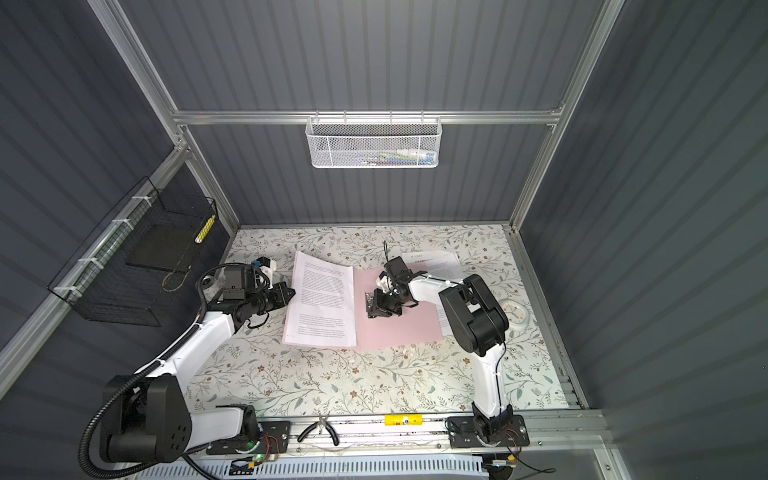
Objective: Put the files into the folder
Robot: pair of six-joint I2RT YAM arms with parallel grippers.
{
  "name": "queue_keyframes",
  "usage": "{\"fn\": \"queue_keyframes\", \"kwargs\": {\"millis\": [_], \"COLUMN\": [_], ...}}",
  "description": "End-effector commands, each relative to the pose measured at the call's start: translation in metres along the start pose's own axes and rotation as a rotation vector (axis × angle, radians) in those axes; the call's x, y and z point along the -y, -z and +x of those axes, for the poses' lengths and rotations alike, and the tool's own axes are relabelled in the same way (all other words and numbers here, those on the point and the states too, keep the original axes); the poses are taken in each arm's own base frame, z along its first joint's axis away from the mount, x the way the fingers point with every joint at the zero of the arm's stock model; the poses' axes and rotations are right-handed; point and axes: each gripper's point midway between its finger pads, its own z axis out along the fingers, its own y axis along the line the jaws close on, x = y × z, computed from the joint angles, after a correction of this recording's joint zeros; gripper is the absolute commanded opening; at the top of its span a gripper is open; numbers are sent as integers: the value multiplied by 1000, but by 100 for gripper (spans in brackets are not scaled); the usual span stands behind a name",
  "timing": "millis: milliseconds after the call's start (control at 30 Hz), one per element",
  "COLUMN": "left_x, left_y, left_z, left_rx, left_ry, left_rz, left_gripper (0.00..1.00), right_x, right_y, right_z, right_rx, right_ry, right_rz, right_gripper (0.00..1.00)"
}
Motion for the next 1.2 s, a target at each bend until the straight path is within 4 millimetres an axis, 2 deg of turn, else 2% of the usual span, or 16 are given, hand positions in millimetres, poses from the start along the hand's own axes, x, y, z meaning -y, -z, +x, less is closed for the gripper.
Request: {"fn": "queue_keyframes", "kwargs": {"millis": [0,200,300,433,533,800,1000,1167], "left_x": [-5,-2,0,-1,-1,5,10,9], "left_y": [-3,-3,-1,0,4,5,1,2], "left_z": [9,9,7,6,3,-1,4,6], "left_rx": [-34,-35,-31,-31,-22,-10,-29,-24], "left_ry": [-9,-9,-12,-16,-24,-25,-9,-7], "left_rz": [-11,2,9,0,-12,15,57,54], "left_gripper": [0,0,0,0,0,0,0,0], "right_x": [15,28,41,45,49,49,35,32], "right_y": [-15,-23,-25,-25,-26,-32,-40,-37], "right_z": [15,21,22,18,23,25,27,22], "right_rx": [-53,-76,-79,-50,-61,-99,-133,-115], "right_ry": [-32,-59,-71,-68,-65,-61,-88,-77], "right_rz": [15,41,102,224,308,315,211,195], "right_gripper": [10,8,0,0,0,0,2,1]}}
